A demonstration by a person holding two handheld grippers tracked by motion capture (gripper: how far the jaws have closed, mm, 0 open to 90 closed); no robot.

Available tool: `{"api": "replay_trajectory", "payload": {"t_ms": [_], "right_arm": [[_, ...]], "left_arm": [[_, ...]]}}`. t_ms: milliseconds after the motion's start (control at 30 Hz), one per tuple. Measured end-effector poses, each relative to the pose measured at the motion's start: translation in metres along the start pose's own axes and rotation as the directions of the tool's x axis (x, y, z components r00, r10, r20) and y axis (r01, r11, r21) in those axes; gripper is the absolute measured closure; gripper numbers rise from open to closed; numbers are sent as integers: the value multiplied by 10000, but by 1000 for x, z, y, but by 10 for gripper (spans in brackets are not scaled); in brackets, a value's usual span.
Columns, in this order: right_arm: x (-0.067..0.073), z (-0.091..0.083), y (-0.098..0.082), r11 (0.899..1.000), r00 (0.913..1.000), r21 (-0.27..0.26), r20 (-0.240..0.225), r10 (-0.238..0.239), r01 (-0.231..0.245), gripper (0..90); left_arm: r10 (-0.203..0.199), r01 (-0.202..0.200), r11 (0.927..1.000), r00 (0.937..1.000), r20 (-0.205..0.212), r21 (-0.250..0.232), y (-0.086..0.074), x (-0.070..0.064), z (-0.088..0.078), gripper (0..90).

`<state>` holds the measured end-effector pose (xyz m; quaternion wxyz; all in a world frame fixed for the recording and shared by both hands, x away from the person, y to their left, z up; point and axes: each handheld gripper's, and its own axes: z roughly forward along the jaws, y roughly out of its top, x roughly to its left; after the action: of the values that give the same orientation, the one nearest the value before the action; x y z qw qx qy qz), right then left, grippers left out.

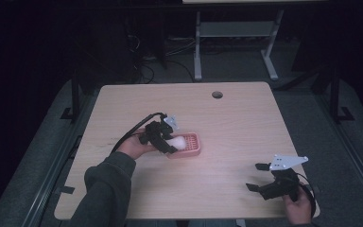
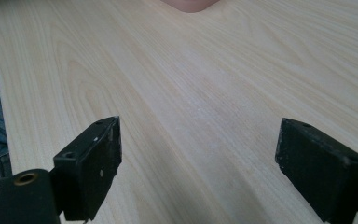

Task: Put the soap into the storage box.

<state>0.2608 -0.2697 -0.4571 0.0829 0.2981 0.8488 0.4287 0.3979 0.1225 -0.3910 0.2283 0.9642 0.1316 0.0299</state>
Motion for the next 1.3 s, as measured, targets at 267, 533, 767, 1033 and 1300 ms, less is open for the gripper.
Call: {"api": "replay_trajectory", "payload": {"t_ms": [267, 533, 767, 1033, 1300], "right_arm": [[0, 0, 0, 10000, 10000, -22, 0, 13, -13, 142], [0, 0, 0, 10000, 10000, -24, -7, 18, -18, 142], [0, -1, 0, 10000, 10000, -35, -4, 23, -23, 141], [-1, -1, -1, 10000, 10000, -60, 2, 46, -46, 142], [0, 0, -1, 10000, 10000, -50, -34, 47, -48, 142]], "left_arm": [[-118, 119, 9998, 9999, 54, -154, 2, 4, 4, 490], [-264, 267, 9992, 9996, 123, -282, 4, 9, 9, 490], [-242, 243, 9995, 9997, 72, -196, 8, 11, 12, 490], [-126, 126, 9999, 9999, 56, -77, 16, 13, 19, 491], [-257, 256, 9997, 9996, 112, 53, 18, 19, 26, 490]]}}
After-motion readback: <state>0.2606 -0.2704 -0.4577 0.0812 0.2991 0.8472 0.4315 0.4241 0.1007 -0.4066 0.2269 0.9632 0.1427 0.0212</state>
